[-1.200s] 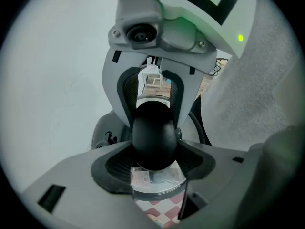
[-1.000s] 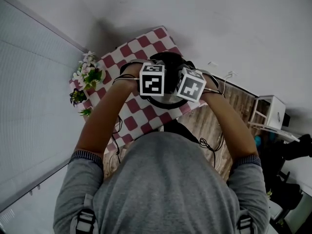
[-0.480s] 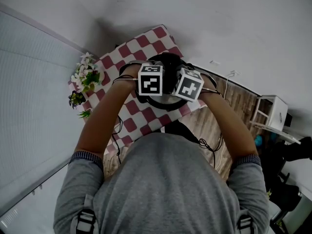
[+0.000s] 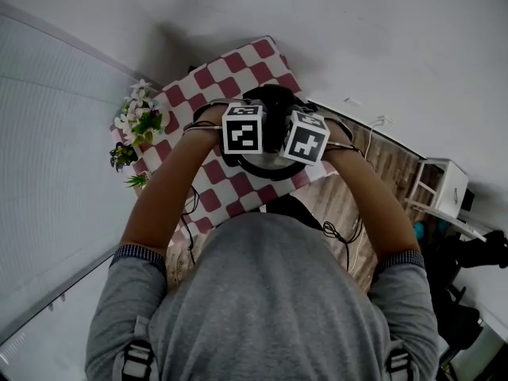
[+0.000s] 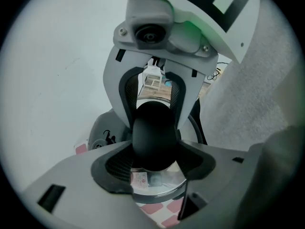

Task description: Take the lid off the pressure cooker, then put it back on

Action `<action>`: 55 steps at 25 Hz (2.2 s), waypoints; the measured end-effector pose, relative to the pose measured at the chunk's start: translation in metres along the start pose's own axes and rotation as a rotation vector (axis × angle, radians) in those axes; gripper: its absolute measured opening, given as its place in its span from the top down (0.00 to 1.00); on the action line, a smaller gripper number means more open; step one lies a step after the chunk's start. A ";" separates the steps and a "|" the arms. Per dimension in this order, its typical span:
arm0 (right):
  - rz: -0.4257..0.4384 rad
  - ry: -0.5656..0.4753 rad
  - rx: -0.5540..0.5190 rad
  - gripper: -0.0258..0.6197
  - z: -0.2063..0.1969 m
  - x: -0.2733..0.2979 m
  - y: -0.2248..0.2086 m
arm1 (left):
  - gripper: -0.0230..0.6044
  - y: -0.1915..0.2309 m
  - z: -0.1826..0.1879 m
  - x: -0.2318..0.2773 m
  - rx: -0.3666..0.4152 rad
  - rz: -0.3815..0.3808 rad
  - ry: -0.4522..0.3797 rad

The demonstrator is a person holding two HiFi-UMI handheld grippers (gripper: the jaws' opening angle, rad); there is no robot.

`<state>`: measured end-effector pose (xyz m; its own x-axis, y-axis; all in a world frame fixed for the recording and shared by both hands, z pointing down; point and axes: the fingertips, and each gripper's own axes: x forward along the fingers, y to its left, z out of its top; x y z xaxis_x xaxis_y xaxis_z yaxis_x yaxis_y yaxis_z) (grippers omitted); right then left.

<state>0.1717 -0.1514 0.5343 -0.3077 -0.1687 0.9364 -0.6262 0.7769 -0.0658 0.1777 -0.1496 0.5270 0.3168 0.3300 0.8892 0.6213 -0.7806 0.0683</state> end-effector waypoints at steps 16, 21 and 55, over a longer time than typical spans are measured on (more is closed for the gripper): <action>0.107 0.052 -0.191 0.50 -0.002 0.001 0.001 | 0.49 0.003 0.001 0.003 -0.141 0.043 0.026; 0.148 0.073 -0.280 0.49 -0.003 0.000 0.001 | 0.49 0.005 0.002 0.002 -0.210 0.072 0.029; 0.015 -0.507 -0.316 0.47 0.043 -0.088 0.006 | 0.47 -0.027 0.003 -0.073 -0.560 0.690 -0.483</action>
<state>0.1642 -0.1579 0.4363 -0.6669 -0.3648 0.6497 -0.3999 0.9110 0.1010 0.1401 -0.1510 0.4590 0.8132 -0.2048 0.5448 -0.1936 -0.9779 -0.0787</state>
